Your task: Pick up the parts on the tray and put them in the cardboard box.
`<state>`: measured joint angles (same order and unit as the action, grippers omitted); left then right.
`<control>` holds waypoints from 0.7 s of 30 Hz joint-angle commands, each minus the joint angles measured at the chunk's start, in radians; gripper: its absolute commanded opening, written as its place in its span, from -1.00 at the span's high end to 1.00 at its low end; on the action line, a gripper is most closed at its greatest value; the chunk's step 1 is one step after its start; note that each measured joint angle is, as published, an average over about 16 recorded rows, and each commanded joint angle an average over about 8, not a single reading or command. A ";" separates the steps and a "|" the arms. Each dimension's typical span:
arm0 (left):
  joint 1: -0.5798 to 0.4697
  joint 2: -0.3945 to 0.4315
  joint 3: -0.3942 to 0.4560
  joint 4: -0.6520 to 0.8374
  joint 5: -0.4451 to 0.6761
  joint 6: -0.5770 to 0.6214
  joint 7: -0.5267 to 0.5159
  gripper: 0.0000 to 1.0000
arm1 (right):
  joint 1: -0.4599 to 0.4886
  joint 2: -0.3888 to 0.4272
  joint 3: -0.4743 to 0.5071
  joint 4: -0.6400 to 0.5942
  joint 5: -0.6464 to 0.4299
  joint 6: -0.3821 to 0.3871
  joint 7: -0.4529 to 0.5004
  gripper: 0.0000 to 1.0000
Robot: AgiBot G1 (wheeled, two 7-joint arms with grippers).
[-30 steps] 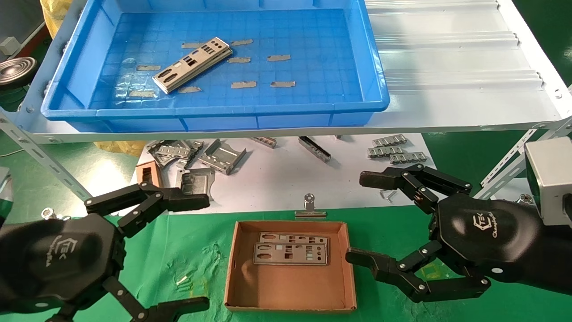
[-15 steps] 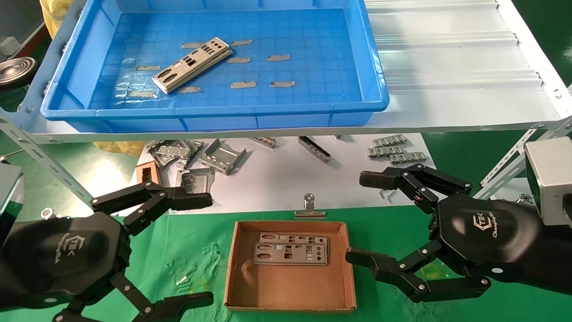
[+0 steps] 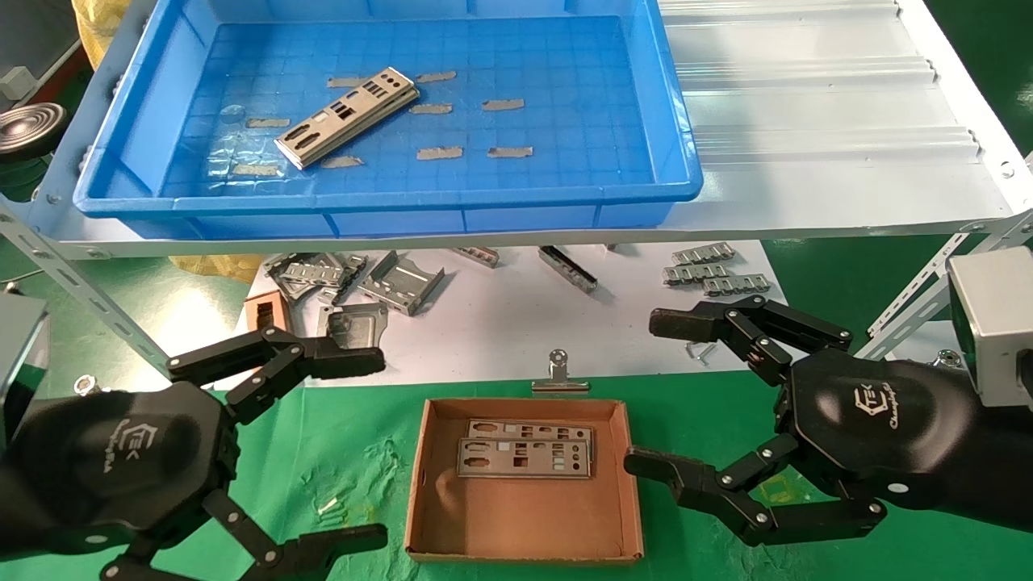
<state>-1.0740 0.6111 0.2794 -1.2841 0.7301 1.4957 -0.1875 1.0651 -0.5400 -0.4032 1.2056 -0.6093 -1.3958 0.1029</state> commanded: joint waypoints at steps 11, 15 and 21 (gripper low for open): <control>-0.001 0.001 0.001 0.001 0.001 -0.001 0.000 -1.00 | 0.000 0.000 0.000 0.000 0.000 0.000 0.000 -1.00; -0.001 0.001 0.001 0.001 0.001 -0.001 0.000 -1.00 | 0.000 0.000 0.000 0.000 0.000 0.000 0.000 -1.00; -0.001 0.001 0.002 0.002 0.002 -0.001 0.000 -1.00 | 0.000 0.000 0.000 0.000 0.000 0.000 0.000 -1.00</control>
<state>-1.0753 0.6125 0.2811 -1.2823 0.7319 1.4945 -0.1871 1.0651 -0.5400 -0.4032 1.2056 -0.6093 -1.3958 0.1029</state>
